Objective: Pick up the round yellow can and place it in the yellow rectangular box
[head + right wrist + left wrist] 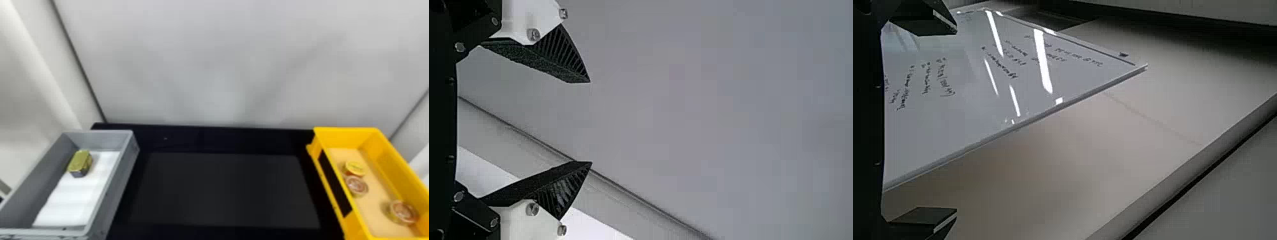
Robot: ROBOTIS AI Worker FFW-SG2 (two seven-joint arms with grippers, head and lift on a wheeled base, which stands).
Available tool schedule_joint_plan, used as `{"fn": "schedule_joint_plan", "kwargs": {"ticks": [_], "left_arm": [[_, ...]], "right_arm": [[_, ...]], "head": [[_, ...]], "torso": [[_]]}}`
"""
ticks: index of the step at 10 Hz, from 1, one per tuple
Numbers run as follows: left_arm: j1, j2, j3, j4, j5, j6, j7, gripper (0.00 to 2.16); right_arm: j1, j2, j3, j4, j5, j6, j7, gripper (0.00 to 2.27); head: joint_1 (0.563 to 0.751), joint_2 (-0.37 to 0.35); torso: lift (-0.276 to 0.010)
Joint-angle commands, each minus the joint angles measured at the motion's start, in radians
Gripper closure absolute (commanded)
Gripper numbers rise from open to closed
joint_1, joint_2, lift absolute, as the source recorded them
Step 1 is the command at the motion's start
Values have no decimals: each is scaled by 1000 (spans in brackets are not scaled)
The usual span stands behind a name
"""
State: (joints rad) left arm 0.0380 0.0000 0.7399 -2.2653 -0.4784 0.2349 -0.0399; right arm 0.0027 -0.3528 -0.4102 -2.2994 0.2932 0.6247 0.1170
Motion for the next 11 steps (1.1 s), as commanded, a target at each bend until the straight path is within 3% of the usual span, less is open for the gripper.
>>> {"fn": "schedule_joint_plan", "kwargs": {"ticks": [1,4,7,10,11], "left_arm": [[-6,-3,37,-16,1,-3,0,13],[-30,-3,109,-33,20,-18,5,12],[-53,-3,210,-83,129,-40,12,12],[-63,-3,253,-106,167,-35,12,12],[-60,-3,252,-109,176,-35,12,12]], "right_arm": [[-47,-2,-12,-54,3,-31,-63,274],[-99,-31,-25,-83,-35,-20,-48,213],[-98,-40,-12,-87,-103,-83,-76,213],[-130,-38,11,-87,-124,-114,-100,213],[-129,-40,10,-87,-181,-135,-154,213]], "head": [[686,14],[686,14],[686,14],[686,14],[686,14]], "torso": [[-56],[-56],[-56],[-56],[-56]]}}
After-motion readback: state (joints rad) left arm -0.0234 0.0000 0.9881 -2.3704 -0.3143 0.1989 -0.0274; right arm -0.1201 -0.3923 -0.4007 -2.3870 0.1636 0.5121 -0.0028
